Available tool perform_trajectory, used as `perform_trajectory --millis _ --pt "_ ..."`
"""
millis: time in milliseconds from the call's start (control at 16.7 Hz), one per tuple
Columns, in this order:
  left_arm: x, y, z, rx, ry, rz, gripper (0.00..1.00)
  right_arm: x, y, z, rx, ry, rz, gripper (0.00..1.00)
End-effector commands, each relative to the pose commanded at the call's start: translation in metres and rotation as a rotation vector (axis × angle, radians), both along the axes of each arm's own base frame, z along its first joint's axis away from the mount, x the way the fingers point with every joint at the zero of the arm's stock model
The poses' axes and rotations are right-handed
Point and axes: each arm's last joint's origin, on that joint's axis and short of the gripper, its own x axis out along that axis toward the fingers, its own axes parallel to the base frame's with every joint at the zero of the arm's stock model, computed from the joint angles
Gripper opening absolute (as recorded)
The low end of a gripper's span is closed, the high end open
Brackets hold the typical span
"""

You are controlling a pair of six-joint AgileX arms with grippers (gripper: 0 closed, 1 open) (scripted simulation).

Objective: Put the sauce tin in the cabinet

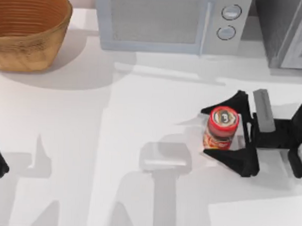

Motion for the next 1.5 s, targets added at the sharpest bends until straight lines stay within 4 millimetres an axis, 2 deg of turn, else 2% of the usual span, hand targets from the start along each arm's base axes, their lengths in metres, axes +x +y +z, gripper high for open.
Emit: perform_trajectory --millis 60,840,1500 --pt "0.0 0.0 0.0 0.0 0.0 0.0 1.0 0.0 0.0 0.0 0.0 0.0 0.0 1.0" --pt "0.0 0.0 0.0 0.0 0.0 0.0 1.0 0.0 0.0 0.0 0.0 0.0 0.0 0.02" --pt "0.0 0.0 0.0 0.0 0.0 0.0 1.0 0.0009 -0.0007 0.0035 0.0 0.003 -0.003 0.0"
